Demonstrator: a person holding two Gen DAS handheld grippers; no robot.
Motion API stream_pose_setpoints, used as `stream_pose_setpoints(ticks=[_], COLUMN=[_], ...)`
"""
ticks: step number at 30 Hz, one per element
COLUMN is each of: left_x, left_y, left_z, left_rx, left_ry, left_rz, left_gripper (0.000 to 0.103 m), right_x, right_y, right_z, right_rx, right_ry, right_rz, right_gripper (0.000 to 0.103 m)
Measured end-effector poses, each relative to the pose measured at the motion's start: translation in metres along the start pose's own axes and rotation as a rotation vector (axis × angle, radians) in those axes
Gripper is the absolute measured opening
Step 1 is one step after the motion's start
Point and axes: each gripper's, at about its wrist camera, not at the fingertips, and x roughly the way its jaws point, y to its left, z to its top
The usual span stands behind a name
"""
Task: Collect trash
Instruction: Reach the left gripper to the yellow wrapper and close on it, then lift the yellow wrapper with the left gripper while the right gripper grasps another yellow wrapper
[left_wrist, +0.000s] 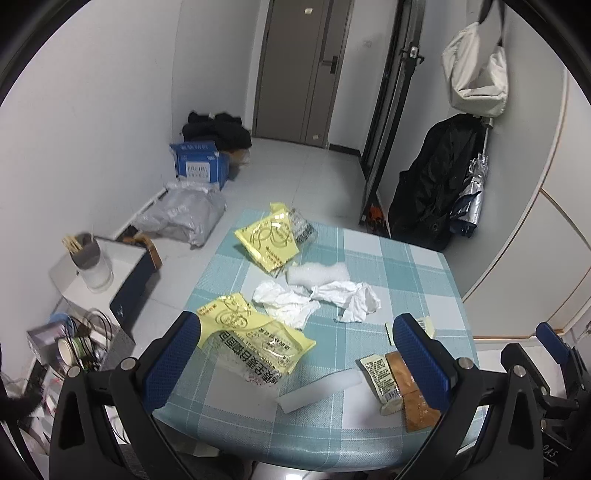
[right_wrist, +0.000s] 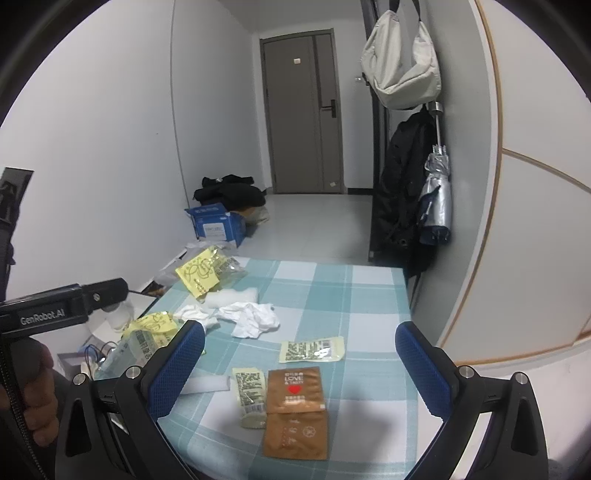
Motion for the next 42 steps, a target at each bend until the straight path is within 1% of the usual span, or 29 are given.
stream_pose_setpoints(ticks=[3, 6, 7, 9, 12, 15, 17, 18, 20, 22, 23, 24, 25, 27, 28, 29, 30, 31, 33, 34, 36, 38, 42], left_x=[0.008, 0.021, 0.031, 0.043, 0.068, 0.087, 0.104, 0.105, 0.118, 0.122, 0.124, 0.124, 0.122, 0.123, 0.123, 0.126, 0.127, 0.126, 0.126, 0.126, 0.125, 0.121, 0.111], left_y=[0.016, 0.04, 0.053, 0.066, 0.082, 0.083, 0.078, 0.081, 0.081, 0.082, 0.083, 0.084, 0.084, 0.079, 0.077, 0.075, 0.072, 0.069, 0.066, 0.064, 0.063, 0.06, 0.06], left_z=[0.003, 0.008, 0.01, 0.01, 0.008, 0.007, 0.004, 0.003, -0.001, -0.004, -0.004, -0.003, -0.002, 0.0, 0.001, 0.002, 0.002, 0.003, 0.003, 0.004, 0.006, 0.008, 0.014], left_rx=[-0.023, -0.071, -0.092, -0.113, -0.148, -0.173, -0.173, -0.177, -0.183, -0.19, -0.195, -0.198, -0.199, -0.187, -0.186, -0.18, -0.166, -0.151, -0.142, -0.147, -0.139, -0.127, -0.142], left_ry=[0.04, 0.095, 0.14, 0.193, 0.301, 0.363, 0.421, 0.439, 0.482, 0.507, 0.518, 0.526, 0.529, 0.527, 0.528, 0.532, 0.537, 0.524, 0.524, 0.52, 0.511, 0.492, 0.453], left_rz=[-0.01, -0.021, -0.028, -0.036, -0.074, -0.117, -0.133, -0.139, -0.141, -0.125, -0.121, -0.123, -0.125, -0.108, -0.112, -0.108, -0.092, -0.077, -0.085, -0.085, -0.083, -0.084, -0.091], left_gripper=[0.102, 0.102, 0.102, 0.102, 0.102, 0.1, 0.095, 0.09, 0.09, 0.082, 0.081, 0.078, 0.075, 0.067, 0.06, 0.055, 0.049, 0.04, 0.03, 0.023, 0.006, 0.004, 0.001], right_x=[0.004, 0.009, 0.012, 0.023, 0.036, 0.047, 0.054, 0.058, 0.063, 0.066, 0.067, 0.068, 0.068, 0.068, 0.069, 0.069, 0.068, 0.067, 0.064, 0.063, 0.06, 0.058, 0.058], right_y=[0.004, 0.006, 0.007, 0.008, 0.01, 0.013, 0.015, 0.017, 0.018, 0.018, 0.019, 0.019, 0.019, 0.02, 0.021, 0.021, 0.022, 0.023, 0.024, 0.025, 0.025, 0.025, 0.025], right_z=[0.0, 0.002, 0.002, 0.003, 0.003, 0.003, 0.002, 0.002, 0.001, 0.0, 0.0, -0.001, -0.001, -0.002, -0.002, -0.002, -0.003, -0.003, -0.003, -0.003, -0.003, -0.004, -0.005], right_rx=[-0.017, -0.03, -0.03, -0.022, -0.013, -0.019, -0.033, -0.043, -0.059, -0.065, -0.066, -0.068, -0.07, -0.077, -0.079, -0.079, -0.078, -0.079, -0.084, -0.088, -0.093, -0.092, -0.086], right_ry=[0.0, -0.001, 0.007, 0.044, 0.088, 0.12, 0.142, 0.154, 0.163, 0.17, 0.175, 0.179, 0.181, 0.185, 0.189, 0.192, 0.192, 0.193, 0.191, 0.188, 0.181, 0.18, 0.191], right_rz=[0.007, 0.017, 0.026, 0.065, 0.082, 0.106, 0.108, 0.112, 0.109, 0.115, 0.123, 0.129, 0.133, 0.139, 0.142, 0.147, 0.153, 0.156, 0.161, 0.162, 0.166, 0.169, 0.171], right_gripper=[0.103, 0.103, 0.103, 0.103, 0.103, 0.103, 0.103, 0.103, 0.103, 0.103, 0.103, 0.103, 0.103, 0.103, 0.103, 0.103, 0.103, 0.103, 0.103, 0.103, 0.103, 0.103, 0.103])
